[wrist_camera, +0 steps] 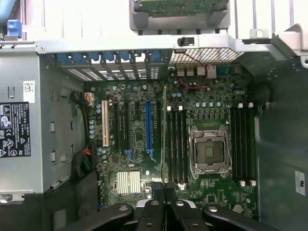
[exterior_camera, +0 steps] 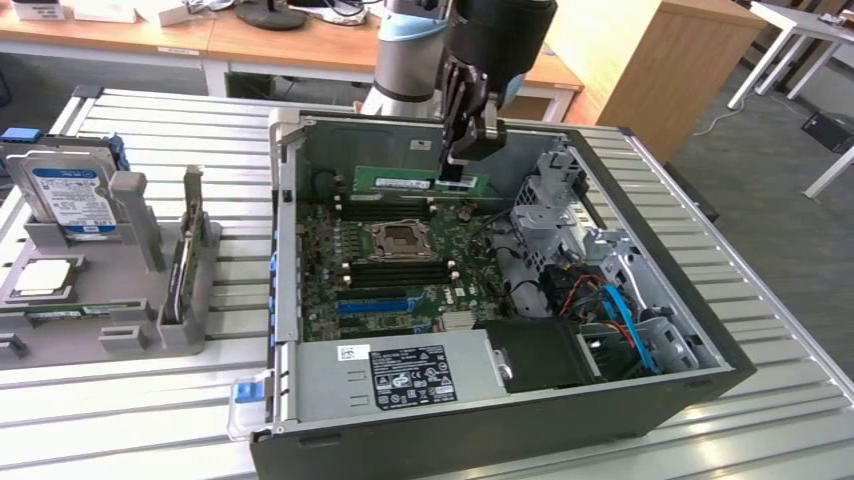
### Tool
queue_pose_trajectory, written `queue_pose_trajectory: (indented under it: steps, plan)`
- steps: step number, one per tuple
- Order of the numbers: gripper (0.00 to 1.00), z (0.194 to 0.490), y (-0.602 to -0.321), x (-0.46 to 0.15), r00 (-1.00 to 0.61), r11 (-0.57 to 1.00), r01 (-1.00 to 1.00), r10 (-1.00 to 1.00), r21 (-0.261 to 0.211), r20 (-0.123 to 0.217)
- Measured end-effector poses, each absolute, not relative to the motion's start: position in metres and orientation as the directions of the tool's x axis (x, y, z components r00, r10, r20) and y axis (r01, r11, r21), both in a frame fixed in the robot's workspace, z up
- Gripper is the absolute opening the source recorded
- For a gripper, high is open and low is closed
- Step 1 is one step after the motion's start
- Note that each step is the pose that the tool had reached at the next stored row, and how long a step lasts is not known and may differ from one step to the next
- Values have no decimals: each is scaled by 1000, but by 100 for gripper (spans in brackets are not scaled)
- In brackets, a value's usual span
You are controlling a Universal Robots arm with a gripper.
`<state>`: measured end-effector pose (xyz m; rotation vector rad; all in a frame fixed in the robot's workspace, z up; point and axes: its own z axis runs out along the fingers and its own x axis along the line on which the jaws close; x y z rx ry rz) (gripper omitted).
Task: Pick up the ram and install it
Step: 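Pick up the ram and move it above insertion slot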
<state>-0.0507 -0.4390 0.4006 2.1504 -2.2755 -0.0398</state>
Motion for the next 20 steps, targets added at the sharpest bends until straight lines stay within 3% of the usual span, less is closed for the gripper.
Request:
queue_pose_trajectory:
  steps: [20]
  plan:
    - [12,400,-428,-50,-14,14,-1000,-1000,26,-12]
